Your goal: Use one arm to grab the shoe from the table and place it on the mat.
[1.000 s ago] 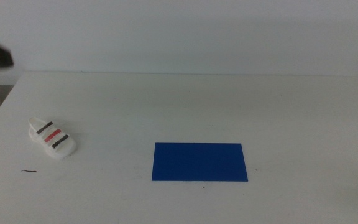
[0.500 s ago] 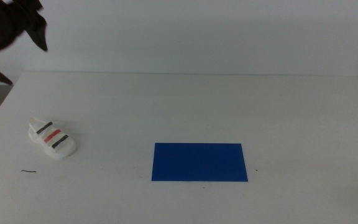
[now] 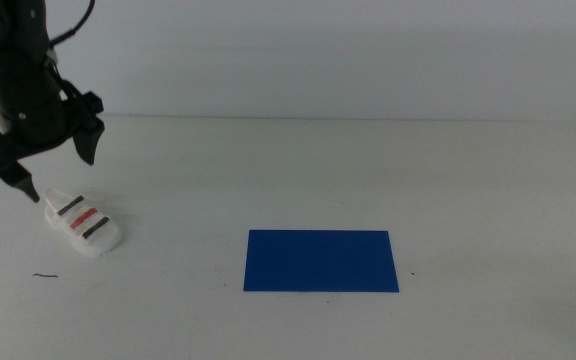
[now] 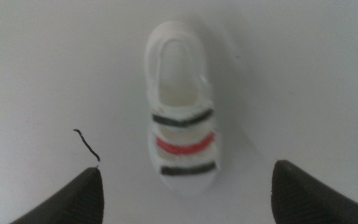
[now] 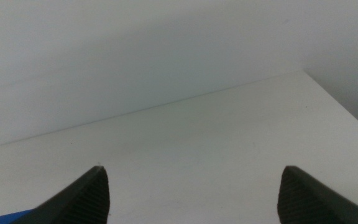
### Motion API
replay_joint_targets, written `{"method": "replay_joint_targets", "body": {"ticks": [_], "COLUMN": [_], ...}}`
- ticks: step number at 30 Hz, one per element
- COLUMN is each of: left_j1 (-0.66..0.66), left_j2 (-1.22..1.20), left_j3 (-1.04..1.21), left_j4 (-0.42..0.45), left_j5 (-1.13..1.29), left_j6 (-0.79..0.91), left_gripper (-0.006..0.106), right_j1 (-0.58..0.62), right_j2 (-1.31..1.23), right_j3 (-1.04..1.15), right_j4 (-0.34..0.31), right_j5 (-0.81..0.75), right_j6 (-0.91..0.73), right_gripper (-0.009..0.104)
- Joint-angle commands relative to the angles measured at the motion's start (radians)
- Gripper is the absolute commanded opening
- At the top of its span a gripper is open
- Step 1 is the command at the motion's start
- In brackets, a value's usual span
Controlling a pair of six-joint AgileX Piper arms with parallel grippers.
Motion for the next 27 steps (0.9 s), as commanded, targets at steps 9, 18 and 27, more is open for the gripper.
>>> {"method": "replay_joint_targets", "body": {"ticks": [9,18,27], "left_j1": [0.066,0.067,0.068], "left_j2": [0.106,0.205,0.239], "left_j3": [-0.013,-0.013,-0.013], "left_j4": [-0.029,-0.089,-0.101], "left_j5": [-0.097,-0.19,-0.175], "left_j6": [-0.012,0.039,0.039], "left_gripper": [0.09,0.09,0.068], "right_j1": [0.0,0.0,0.0], "right_j2": [-0.005,-0.005,-0.005], "right_j3": [0.002,0.002,0.002], "right_j4": [-0.006,-0.006,-0.006], "right_j5": [-0.01,-0.01,-0.01], "right_j6": [-0.004,-0.004,-0.004], "right_gripper": [0.079,0.079,0.079]}}
